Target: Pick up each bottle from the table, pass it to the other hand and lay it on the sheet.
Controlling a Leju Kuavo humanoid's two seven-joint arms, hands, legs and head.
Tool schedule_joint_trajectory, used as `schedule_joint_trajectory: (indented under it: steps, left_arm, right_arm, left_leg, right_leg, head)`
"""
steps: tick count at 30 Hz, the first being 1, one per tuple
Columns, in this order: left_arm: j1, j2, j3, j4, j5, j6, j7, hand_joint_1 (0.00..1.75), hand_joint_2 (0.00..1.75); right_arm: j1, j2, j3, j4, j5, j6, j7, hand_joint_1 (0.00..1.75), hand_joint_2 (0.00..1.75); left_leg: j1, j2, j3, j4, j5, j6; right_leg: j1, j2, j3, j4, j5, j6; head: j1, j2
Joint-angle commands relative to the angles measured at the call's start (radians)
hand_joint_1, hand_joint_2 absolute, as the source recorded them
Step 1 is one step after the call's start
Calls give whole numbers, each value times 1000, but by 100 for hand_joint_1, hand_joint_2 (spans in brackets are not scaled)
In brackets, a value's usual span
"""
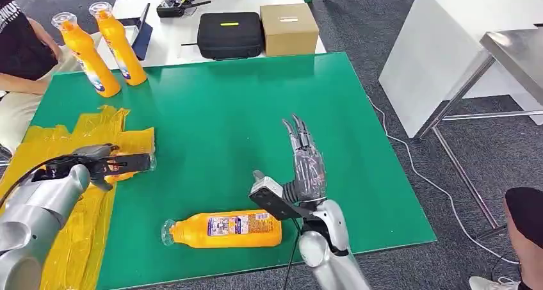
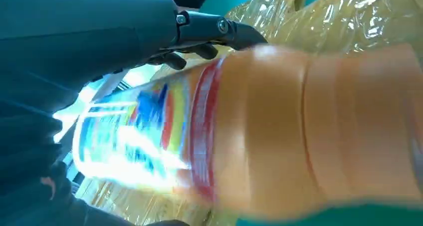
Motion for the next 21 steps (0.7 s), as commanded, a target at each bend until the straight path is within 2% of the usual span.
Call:
schedule_joint_trajectory:
  steps: [1,4,11,14,18,20,21]
  left_arm:
    - [-60,-52,29,17,71,94,-98,0,175]
    - [-53,-67,17,-60,84,163,-78,0,175]
    - [-22,-65,-14,-163,109,196,-80,0,175]
    - [27,-75,-45,-323,124,204,-67,0,175]
    - [46,-79,-55,-370,124,189,-47,0,175]
    - [88,-81,-73,-471,131,200,-51,0,175]
    - [110,-83,-75,-526,150,191,-55,0,0]
  right_arm:
    - [6,-16,-41,12,9,-4,7,0,175]
    - [14,-12,-52,-5,25,4,15,0,175]
    - [22,-8,-60,-9,35,2,18,0,175]
    - [42,-3,-67,-34,51,2,24,0,175]
    - [46,-3,-68,-43,55,6,27,0,175]
    - [50,-1,-62,-50,53,23,28,0,175]
    - [54,-1,-54,-53,34,49,26,0,175]
  left_leg:
    - [1,-2,1,0,0,-2]
    - [2,-4,1,1,-1,-2]
    - [1,-1,1,0,-1,-2]
    - [2,-2,2,0,-1,-3]
    - [1,-1,1,0,-1,-2]
    - [1,-1,1,0,-1,-2]
    - [1,0,3,-1,-1,-2]
  right_leg:
    - [1,-3,2,-1,-1,0]
    - [2,-6,3,-1,-2,0]
    - [1,-3,2,-1,-1,0]
    - [2,-5,3,-1,-2,-1]
    - [1,-3,1,0,-1,0]
    - [1,-3,2,-1,-1,0]
    - [1,-3,3,-1,-1,0]
  head:
    - [0,0]
    - [0,0]
    - [0,0]
    - [0,0]
    - [0,0]
    - [0,0]
    - [0,0]
